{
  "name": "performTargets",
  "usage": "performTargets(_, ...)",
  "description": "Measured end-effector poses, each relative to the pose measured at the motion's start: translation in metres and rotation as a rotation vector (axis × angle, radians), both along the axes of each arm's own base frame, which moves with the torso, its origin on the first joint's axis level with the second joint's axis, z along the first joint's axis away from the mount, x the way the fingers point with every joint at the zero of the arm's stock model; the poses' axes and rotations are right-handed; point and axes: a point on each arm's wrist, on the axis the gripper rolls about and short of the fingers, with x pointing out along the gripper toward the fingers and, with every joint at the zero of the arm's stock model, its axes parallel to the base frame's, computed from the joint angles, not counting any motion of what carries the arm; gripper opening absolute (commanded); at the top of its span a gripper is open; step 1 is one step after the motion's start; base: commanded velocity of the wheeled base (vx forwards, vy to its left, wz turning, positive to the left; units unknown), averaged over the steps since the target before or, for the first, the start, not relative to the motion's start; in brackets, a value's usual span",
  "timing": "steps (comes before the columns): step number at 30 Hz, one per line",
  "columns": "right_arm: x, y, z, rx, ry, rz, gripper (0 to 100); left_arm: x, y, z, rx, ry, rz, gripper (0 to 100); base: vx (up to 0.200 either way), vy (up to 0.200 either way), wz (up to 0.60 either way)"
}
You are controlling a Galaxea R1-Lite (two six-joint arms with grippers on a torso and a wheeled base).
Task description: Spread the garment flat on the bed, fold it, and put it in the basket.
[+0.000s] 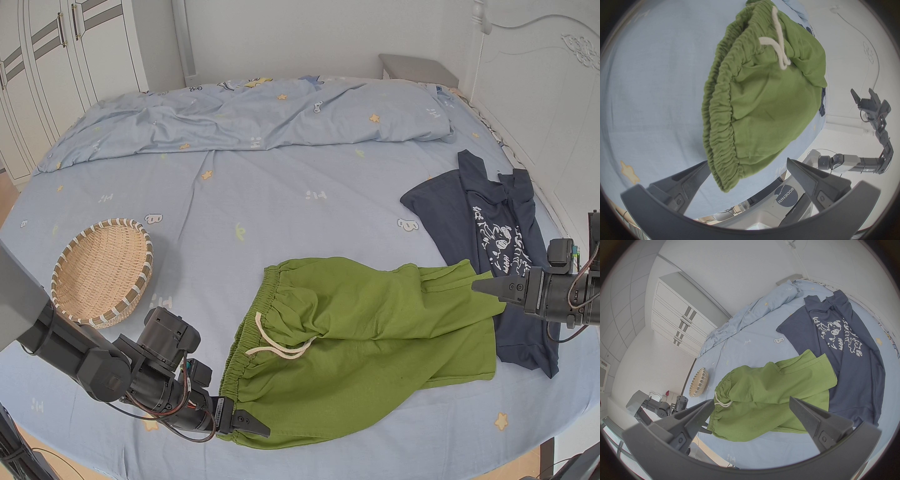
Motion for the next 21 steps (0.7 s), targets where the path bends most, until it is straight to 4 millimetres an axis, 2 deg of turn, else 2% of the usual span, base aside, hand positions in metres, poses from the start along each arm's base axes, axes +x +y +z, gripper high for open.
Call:
performTargets(1, 0.0, 0.0, 0.0, 0.0, 0.002, 0.0, 100, 0.001, -0.001, 0.0, -0.001, -0.001, 0.003, 100, 0.0, 0.0, 0.0)
performTargets(2, 0.0, 0.0, -0.001, 0.0, 0.002, 0.0, 100, 0.001, -0.001, -0.001, -0.001, 0.001, 0.005, 0, 0.0, 0.0, 0.0)
performTargets(14, 0.0, -0.002, -0.004, -0.003, 0.017, -0.008, 100, 0.003, 0.006, 0.0, -0.002, 0.003, 0.033, 0, 0.0, 0.0, 0.0)
performTargets(21, -0.004, -0.003, -0.012, -0.004, 0.05, -0.004, 100, -0.004, 0.03, 0.006, -0.011, -0.002, 0.106, 0, 0.0, 0.0, 0.0)
